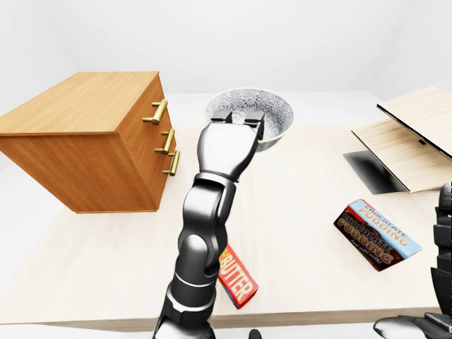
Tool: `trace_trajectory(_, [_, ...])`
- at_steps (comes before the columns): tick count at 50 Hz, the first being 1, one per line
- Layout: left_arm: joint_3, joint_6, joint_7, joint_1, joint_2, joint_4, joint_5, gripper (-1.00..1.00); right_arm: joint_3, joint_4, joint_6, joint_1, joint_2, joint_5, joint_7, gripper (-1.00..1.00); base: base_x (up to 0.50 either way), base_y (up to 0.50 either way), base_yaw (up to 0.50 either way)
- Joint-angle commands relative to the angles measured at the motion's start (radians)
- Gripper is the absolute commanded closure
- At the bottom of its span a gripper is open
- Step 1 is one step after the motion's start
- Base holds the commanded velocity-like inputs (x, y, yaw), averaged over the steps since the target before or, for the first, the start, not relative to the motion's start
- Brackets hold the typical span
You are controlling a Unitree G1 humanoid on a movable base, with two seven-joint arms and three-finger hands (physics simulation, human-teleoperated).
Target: Close the top drawer of the cabinet and put the bowl on top of it.
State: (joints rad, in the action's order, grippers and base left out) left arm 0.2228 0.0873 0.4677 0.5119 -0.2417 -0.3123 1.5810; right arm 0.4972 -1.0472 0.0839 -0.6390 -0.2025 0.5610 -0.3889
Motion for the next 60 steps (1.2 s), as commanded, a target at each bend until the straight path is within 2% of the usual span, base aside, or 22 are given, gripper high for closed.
trace_trajectory(1, [-0.079,0.0,0.071,0.133,0.058,-0.051,-0.051,1.0,-0.017,0.0,0.0,0.002,-0.016,-0.026,-0.013,-1.0,0.0,0.0,0.0])
trace_trajectory(4, [-0.112,0.0,0.111,0.198,0.089,-0.057,-0.038,1.0,-0.023,0.0,0.003,-0.008,-0.018,-0.026,-0.018,-1.0,0.0,0.0,0.0])
trace_trajectory(13, [-0.167,0.0,0.155,0.325,0.173,-0.004,-0.048,1.0,-0.032,0.0,0.003,-0.024,-0.018,-0.025,-0.022,-1.0,0.0,0.0,0.0])
trace_trajectory(20, [-0.205,0.0,0.155,0.404,0.245,0.047,-0.11,1.0,-0.039,0.0,0.003,-0.028,-0.023,-0.031,-0.031,-1.0,0.0,0.0,0.0])
trace_trajectory(25, [-0.254,0.0,0.12,0.465,0.335,0.129,-0.179,1.0,-0.056,0.0,0.003,-0.029,-0.033,-0.053,-0.038,-1.0,0.0,0.0,0.0])
trace_trajectory(30, [-0.266,0.0,0.087,0.488,0.397,0.174,-0.225,1.0,-0.063,0.0,0.003,-0.034,-0.037,-0.059,-0.041,-1.0,0.0,0.0,0.0])
trace_trajectory(38, [-0.286,0.0,0.069,0.499,0.471,0.209,-0.266,1.0,-0.073,0.0,0.003,-0.036,-0.037,-0.067,-0.038,-1.0,0.0,0.0,0.0])
trace_trajectory(43, [-0.288,0.0,0.068,0.498,0.489,0.205,-0.281,1.0,-0.073,0.0,0.003,-0.04,-0.037,-0.066,-0.039,-1.0,0.0,0.0,0.0])
trace_trajectory(44, [-0.312,0.0,0.063,0.486,0.511,0.203,-0.299,1.0,-0.072,0.0,0.003,-0.04,-0.036,-0.064,-0.038,-1.0,0.0,0.0,0.0])
trace_trajectory(46, [-0.308,0.0,0.059,0.485,0.518,0.203,-0.308,1.0,-0.072,0.0,0.003,-0.04,-0.036,-0.064,-0.037,-1.0,0.0,0.0,0.0])
trace_trajectory(47, [-0.333,0.0,0.054,0.483,0.545,0.212,-0.325,1.0,-0.073,0.0,0.003,-0.042,-0.036,-0.062,-0.038,-1.0,0.0,0.0,0.0])
trace_trajectory(60, [-0.387,0.0,-0.016,0.453,0.684,0.267,-0.462,1.0,-0.072,0.0,0.003,-0.04,-0.032,-0.062,-0.033,-1.0,0.0,0.0,0.0])
